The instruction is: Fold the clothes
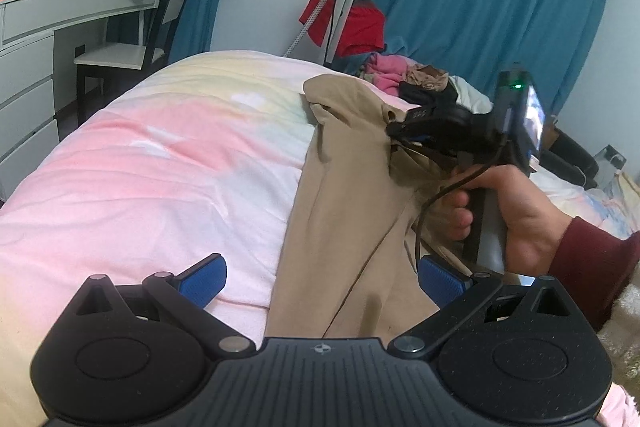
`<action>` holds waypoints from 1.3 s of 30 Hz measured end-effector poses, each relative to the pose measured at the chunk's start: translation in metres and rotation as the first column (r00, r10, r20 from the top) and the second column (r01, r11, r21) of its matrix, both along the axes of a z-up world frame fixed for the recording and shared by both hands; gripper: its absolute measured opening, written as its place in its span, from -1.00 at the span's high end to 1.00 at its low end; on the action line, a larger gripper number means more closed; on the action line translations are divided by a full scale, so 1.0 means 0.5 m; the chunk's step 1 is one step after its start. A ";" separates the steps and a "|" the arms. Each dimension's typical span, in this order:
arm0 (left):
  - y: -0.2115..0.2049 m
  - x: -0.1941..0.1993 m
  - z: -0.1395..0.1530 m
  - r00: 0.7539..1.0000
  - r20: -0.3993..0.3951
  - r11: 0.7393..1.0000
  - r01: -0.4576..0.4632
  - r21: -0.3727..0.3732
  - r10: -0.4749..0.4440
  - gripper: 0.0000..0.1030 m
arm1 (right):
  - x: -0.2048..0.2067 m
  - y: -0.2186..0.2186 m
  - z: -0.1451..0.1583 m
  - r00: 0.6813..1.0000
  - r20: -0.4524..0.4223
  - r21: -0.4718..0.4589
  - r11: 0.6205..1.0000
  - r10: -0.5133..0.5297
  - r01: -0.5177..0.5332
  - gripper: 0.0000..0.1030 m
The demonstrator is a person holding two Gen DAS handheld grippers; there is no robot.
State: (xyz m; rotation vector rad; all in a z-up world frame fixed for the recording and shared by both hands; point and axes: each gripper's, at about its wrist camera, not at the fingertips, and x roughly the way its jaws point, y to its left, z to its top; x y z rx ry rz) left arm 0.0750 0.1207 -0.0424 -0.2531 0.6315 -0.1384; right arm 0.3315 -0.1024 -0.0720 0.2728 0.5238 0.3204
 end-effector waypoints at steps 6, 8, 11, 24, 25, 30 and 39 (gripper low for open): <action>-0.004 0.004 0.000 1.000 0.001 1.000 0.006 0.007 -0.006 -0.99 | -0.001 -0.034 0.020 0.999 0.039 0.019 0.999 -0.034 0.033 0.89; -0.007 0.007 -0.002 1.000 -0.002 1.000 0.005 0.011 -0.005 -0.99 | 0.002 -0.048 0.029 0.997 0.053 0.014 0.998 -0.064 0.063 0.90; -0.010 0.010 -0.005 1.000 -0.005 1.000 0.006 0.013 -0.006 -0.99 | 0.007 -0.064 0.032 0.990 0.052 -0.017 0.991 -0.133 0.134 0.90; -0.019 0.010 -0.008 1.000 -0.003 0.999 0.016 0.030 -0.016 -0.99 | -0.027 -0.096 0.025 0.973 0.057 -0.039 0.973 -0.223 0.226 0.08; -0.018 0.010 -0.007 1.000 -0.003 0.999 0.016 0.031 -0.016 -0.99 | -0.038 -0.087 0.028 0.978 0.084 -0.040 0.980 -0.193 0.197 -0.33; -0.021 0.009 -0.009 1.000 -0.004 0.999 0.013 0.041 -0.013 -0.99 | -0.070 -0.022 0.029 0.989 0.146 -0.087 0.995 -0.031 0.044 -0.42; -0.026 0.005 -0.007 1.000 0.003 0.998 0.025 0.059 -0.025 -0.99 | -0.042 0.018 -0.001 0.992 0.051 -0.114 0.986 -0.116 0.121 0.84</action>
